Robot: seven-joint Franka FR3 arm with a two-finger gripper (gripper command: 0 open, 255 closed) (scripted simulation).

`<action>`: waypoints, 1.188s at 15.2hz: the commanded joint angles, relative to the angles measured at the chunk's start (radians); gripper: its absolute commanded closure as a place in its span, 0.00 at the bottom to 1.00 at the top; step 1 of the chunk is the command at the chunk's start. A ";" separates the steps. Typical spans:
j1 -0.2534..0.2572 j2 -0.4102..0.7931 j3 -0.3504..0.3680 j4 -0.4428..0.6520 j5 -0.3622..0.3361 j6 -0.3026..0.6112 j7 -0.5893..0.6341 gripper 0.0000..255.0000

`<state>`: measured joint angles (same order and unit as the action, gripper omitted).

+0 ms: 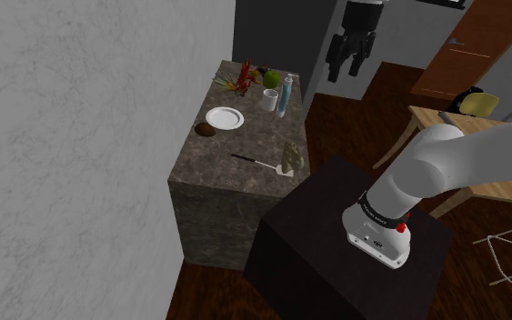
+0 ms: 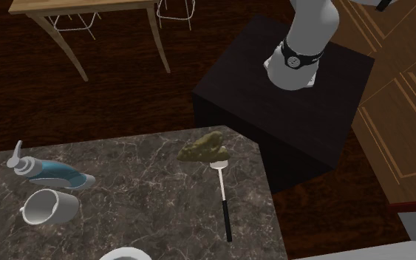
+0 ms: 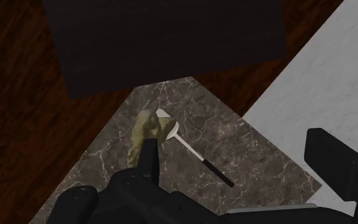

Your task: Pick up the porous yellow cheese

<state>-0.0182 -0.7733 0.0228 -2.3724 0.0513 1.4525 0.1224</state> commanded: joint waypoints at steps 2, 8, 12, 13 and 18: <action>-0.007 -0.001 -0.014 -0.031 -0.001 0.035 -0.008 0.00; -0.048 0.028 -0.103 -0.194 -0.001 0.258 -0.063 0.00; -0.073 0.088 -0.165 -0.278 0.007 0.418 -0.109 0.00; -0.077 0.109 -0.181 -0.295 0.011 0.460 -0.122 0.00; -0.086 0.248 -0.267 -0.356 0.052 0.672 -0.204 0.00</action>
<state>-0.1011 -0.5571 -0.2230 -2.7109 0.0950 2.0703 -0.0580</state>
